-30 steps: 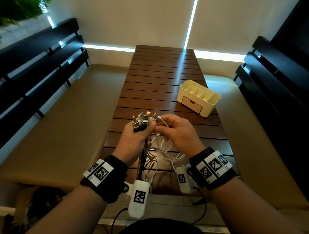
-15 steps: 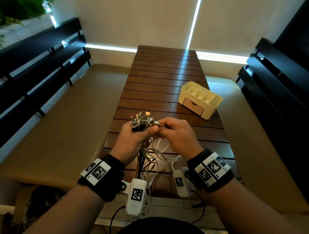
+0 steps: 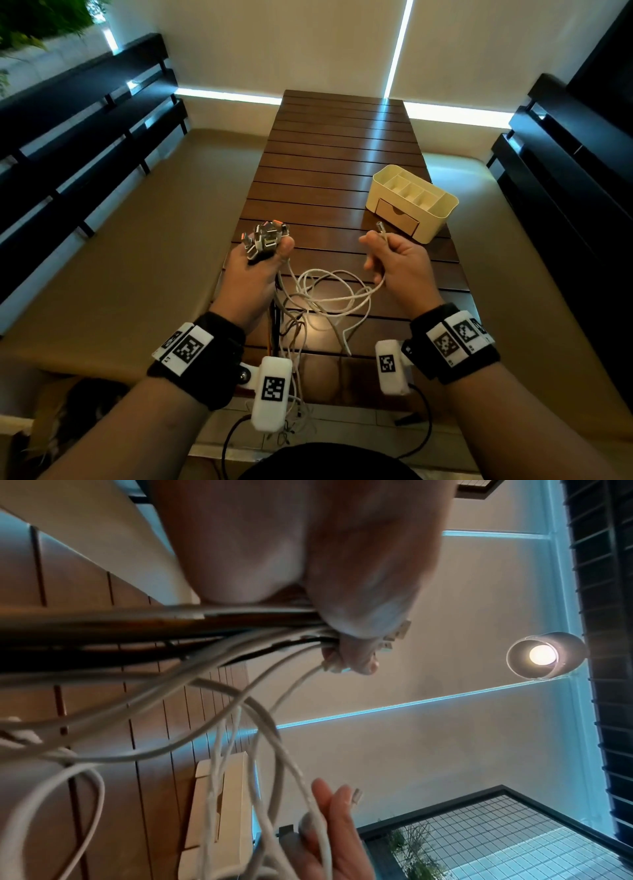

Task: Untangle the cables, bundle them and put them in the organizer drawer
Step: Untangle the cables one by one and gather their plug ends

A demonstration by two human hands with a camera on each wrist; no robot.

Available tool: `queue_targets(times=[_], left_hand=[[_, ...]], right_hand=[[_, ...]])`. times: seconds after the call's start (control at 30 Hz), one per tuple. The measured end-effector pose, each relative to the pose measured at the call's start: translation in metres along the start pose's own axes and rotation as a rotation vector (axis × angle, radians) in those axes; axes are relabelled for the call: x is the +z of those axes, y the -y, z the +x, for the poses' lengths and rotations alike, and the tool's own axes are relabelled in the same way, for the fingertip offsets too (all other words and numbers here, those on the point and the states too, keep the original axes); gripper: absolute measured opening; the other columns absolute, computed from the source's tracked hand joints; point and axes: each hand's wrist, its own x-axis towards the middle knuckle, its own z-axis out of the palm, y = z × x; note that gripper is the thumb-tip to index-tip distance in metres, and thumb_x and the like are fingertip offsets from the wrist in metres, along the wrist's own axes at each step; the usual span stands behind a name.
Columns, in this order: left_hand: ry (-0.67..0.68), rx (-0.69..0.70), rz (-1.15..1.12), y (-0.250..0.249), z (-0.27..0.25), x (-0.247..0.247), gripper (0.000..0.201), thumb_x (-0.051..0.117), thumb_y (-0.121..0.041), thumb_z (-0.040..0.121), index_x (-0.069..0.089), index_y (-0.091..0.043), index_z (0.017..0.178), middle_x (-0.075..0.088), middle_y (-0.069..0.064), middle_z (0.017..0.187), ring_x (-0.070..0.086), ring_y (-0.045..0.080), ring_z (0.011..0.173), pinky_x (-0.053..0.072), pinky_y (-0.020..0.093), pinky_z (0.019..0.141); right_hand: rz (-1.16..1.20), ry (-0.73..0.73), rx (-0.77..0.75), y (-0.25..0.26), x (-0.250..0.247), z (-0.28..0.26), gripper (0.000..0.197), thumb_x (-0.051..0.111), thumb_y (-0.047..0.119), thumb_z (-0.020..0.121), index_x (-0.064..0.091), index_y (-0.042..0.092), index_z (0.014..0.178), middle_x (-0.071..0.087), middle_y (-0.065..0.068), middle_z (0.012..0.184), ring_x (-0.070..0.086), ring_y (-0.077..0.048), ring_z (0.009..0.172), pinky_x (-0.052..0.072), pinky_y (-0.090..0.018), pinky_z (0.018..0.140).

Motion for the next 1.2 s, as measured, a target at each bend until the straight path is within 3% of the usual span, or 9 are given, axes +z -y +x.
queue_targets(times=[0.13,0.23,0.37,0.5,0.63,0.73,0.83,0.97,1.2], left_hand=[[0.027,-0.019,-0.125,-0.004,-0.005,0.008,0.032,0.061,-0.024,0.093,0.062,0.003,0.110,0.071,0.017,0.097,0.072,0.031,0.094,0.061,0.047,0.083],[0.072,-0.031,-0.175,-0.006,-0.008,0.008,0.016,0.058,-0.020,0.097,0.062,-0.004,0.098,0.067,0.012,0.082,0.070,0.029,0.080,0.061,0.045,0.073],[0.123,-0.003,-0.173,-0.009,-0.014,0.008,0.015,0.057,-0.021,0.096,0.061,-0.007,0.097,0.065,0.007,0.077,0.067,0.023,0.072,0.059,0.036,0.065],[0.175,0.023,-0.148,-0.010,-0.016,0.011,0.024,0.059,-0.027,0.090,0.060,-0.005,0.099,0.064,0.008,0.078,0.066,0.023,0.069,0.058,0.036,0.063],[0.180,0.035,-0.165,-0.012,-0.017,0.010,0.017,0.060,-0.026,0.091,0.061,-0.009,0.092,0.061,0.007,0.075,0.061,0.021,0.064,0.055,0.032,0.059],[0.133,0.020,-0.233,-0.015,-0.015,0.001,0.012,0.062,-0.025,0.091,0.060,-0.013,0.092,0.054,0.002,0.069,0.049,0.013,0.056,0.044,0.025,0.053],[0.103,0.033,-0.305,-0.019,-0.012,-0.012,0.017,0.066,-0.030,0.087,0.058,-0.015,0.090,0.047,-0.001,0.066,0.040,0.008,0.051,0.035,0.022,0.049],[0.096,0.066,-0.350,-0.029,-0.009,-0.024,0.022,0.067,-0.034,0.083,0.055,-0.015,0.087,0.042,-0.003,0.062,0.035,0.007,0.046,0.033,0.021,0.045],[0.027,0.081,-0.318,-0.033,-0.002,-0.028,0.022,0.063,-0.033,0.088,0.052,-0.014,0.086,0.041,-0.003,0.061,0.034,0.007,0.046,0.033,0.020,0.045]], right_hand=[[0.140,0.240,0.079,-0.006,0.000,-0.006,0.054,0.049,0.062,0.089,0.073,0.014,0.094,0.067,-0.005,0.072,0.056,-0.018,0.058,0.044,-0.028,0.056],[0.322,0.299,0.111,-0.013,-0.002,-0.003,0.079,0.035,0.077,0.078,0.073,0.009,0.096,0.070,-0.009,0.086,0.061,-0.020,0.072,0.046,-0.028,0.064],[-0.065,0.197,0.008,-0.018,0.000,-0.001,0.039,0.050,0.048,0.098,0.074,0.018,0.097,0.073,0.002,0.096,0.065,-0.014,0.087,0.049,-0.034,0.079],[-0.410,0.578,-0.041,-0.005,0.019,-0.005,0.015,0.062,0.031,0.096,0.066,0.031,0.110,0.068,0.013,0.106,0.063,0.002,0.097,0.049,-0.017,0.087],[-0.411,0.744,0.056,-0.008,0.036,-0.009,0.006,0.066,0.031,0.094,0.068,0.035,0.098,0.071,0.012,0.092,0.068,-0.006,0.088,0.054,-0.029,0.087],[-0.383,0.531,0.089,-0.016,0.028,-0.006,0.014,0.063,0.032,0.096,0.070,0.025,0.088,0.065,0.010,0.070,0.059,-0.007,0.066,0.050,-0.023,0.068],[-0.326,0.116,0.256,-0.036,0.008,0.006,0.025,0.058,0.032,0.099,0.068,0.012,0.088,0.061,-0.001,0.069,0.055,-0.017,0.063,0.048,-0.033,0.063],[-0.187,-0.294,0.489,-0.064,-0.026,0.024,0.022,0.051,0.026,0.101,0.064,0.009,0.094,0.060,-0.007,0.074,0.057,-0.019,0.061,0.039,-0.029,0.051],[-0.023,-0.527,0.584,-0.091,-0.053,0.037,0.023,0.041,0.024,0.104,0.056,0.007,0.111,0.064,-0.004,0.078,0.055,-0.016,0.055,0.042,-0.029,0.053]])
